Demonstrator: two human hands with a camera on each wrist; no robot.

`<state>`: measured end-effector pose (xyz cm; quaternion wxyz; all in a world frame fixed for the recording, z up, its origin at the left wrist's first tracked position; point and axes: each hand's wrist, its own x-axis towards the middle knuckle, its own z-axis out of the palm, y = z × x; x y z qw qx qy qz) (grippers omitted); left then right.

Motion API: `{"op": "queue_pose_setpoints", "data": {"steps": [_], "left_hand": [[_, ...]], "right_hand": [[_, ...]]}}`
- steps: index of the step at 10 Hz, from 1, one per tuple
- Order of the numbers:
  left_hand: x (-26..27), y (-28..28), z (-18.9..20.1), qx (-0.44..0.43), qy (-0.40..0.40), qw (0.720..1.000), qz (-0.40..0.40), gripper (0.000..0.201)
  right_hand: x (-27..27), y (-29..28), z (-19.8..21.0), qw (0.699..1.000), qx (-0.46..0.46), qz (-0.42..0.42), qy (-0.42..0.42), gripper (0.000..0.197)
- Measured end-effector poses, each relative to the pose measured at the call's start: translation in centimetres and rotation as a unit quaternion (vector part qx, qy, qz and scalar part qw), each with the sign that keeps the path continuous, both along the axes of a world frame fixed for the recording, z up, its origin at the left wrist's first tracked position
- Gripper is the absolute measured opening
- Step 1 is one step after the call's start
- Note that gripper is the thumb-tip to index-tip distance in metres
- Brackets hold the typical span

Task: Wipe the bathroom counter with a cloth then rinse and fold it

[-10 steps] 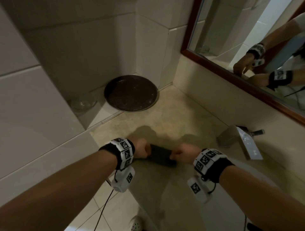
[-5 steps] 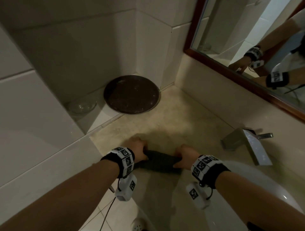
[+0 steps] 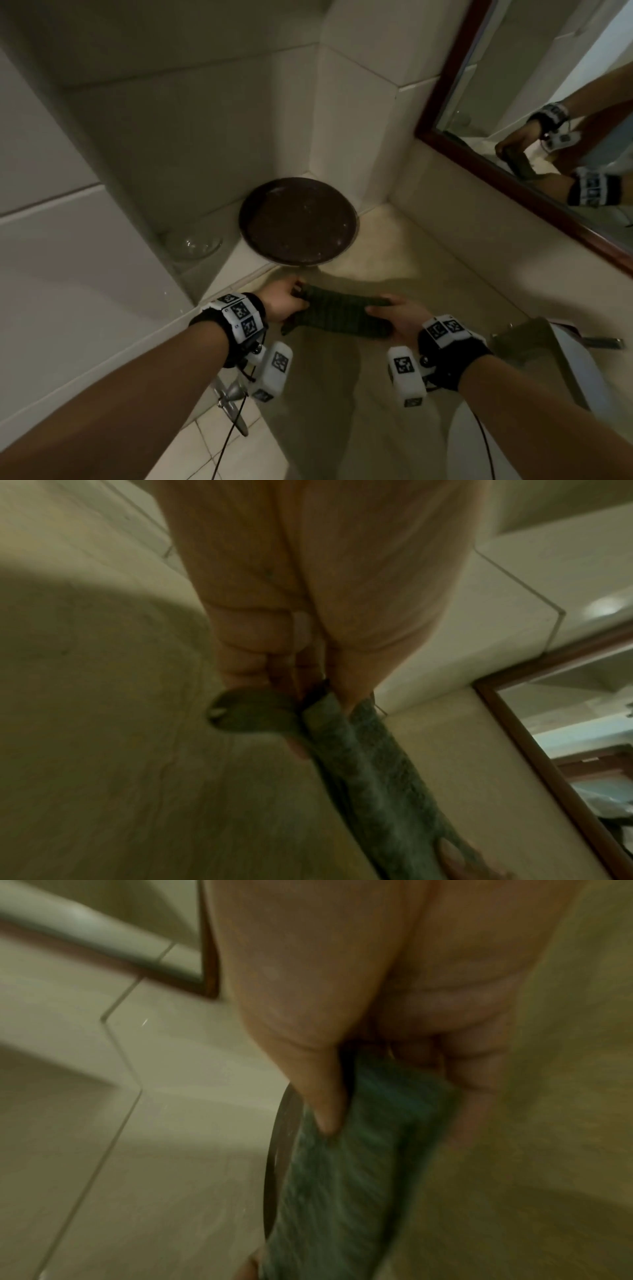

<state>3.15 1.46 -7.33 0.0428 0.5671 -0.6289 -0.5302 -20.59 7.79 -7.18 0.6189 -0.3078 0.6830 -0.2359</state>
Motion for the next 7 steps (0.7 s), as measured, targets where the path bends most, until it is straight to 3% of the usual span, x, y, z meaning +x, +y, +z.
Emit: {"op": "queue_pose_setpoints", "data": {"steps": [1, 3, 4, 5, 6, 7], "left_hand": [[0.5, -0.9, -0.1, -0.045, -0.015, 0.998, 0.030, 0.025], [2.0, -4.5, 0.9, -0.106, -0.001, 0.983, 0.148, 0.029], [2.1, -5.9, 1.8, -0.155, 0.032, 0.970, 0.185, 0.036], [2.6, -7.4, 3.5, -0.163, 0.061, 0.962, 0.211, 0.068], [3.1, -7.2, 4.2, -0.147, 0.036, 0.970, 0.193, 0.076], [3.6, -6.4, 3.8, -0.152, 0.011, 0.974, 0.170, 0.077]], "right_hand": [[1.2, -2.2, -0.1, 0.999, -0.024, 0.015, 0.043, 0.009], [3.7, -7.6, 1.4, 0.991, -0.091, -0.060, 0.082, 0.040], [4.4, -9.6, 2.5, 0.986, -0.119, -0.113, 0.039, 0.018], [5.5, -11.7, 3.9, 0.981, -0.125, -0.141, -0.043, 0.016], [5.2, -12.2, 3.1, 0.987, -0.122, -0.086, 0.065, 0.041], [4.6, -11.4, 2.1, 0.983, -0.127, -0.067, 0.117, 0.037]]}}
